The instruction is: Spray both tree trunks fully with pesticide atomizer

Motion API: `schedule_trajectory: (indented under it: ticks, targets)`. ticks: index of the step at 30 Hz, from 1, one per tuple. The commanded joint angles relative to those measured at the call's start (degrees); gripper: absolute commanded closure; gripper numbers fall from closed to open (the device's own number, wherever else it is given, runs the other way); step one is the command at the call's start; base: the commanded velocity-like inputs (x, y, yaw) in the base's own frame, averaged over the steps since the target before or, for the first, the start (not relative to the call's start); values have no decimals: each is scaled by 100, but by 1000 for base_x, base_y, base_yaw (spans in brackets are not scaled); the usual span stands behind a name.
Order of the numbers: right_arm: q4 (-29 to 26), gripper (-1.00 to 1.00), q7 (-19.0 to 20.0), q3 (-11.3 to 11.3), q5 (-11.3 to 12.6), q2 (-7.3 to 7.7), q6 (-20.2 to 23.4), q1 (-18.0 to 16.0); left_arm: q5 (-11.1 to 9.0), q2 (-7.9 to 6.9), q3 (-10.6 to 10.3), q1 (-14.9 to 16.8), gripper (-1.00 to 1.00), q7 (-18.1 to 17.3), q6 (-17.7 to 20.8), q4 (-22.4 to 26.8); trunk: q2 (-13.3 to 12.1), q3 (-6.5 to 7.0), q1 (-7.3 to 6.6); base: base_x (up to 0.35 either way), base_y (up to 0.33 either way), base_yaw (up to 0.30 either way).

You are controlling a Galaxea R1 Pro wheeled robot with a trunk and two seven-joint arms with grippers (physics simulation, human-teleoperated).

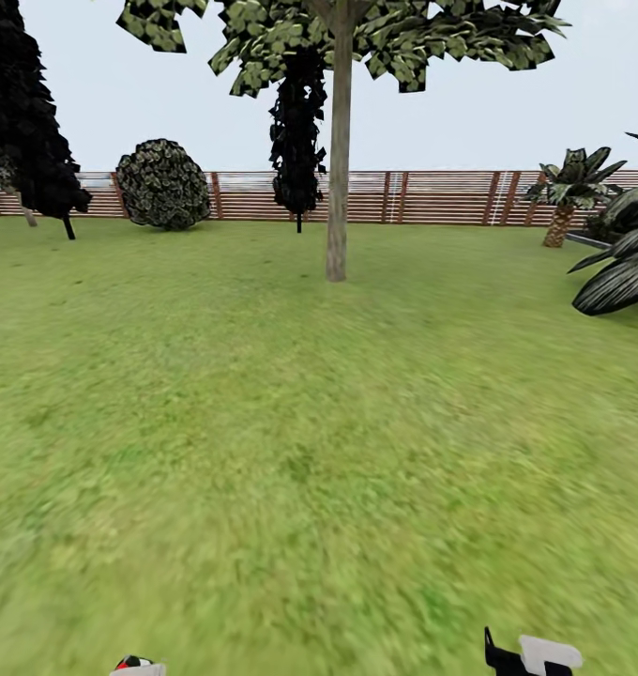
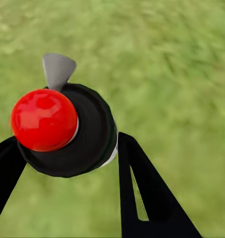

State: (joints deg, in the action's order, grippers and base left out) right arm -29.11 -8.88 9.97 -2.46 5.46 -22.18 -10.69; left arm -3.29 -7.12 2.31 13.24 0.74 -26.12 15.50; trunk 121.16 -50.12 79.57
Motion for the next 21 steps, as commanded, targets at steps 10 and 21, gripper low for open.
schedule_trajectory:
  ticks: [10, 21]
  targets:
    - [2, -100, -17, 11, -26, -1, -15, -4, -14, 0, -20, 3, 100, 57, -22, -3, 2, -5, 2, 337, 0, 0]
    - [2, -100, -17, 12, -24, -1, -15, -4, -14, 0, -20, 3, 100, 57, -25, -3, 2, -5, 2, 337, 0, 0]
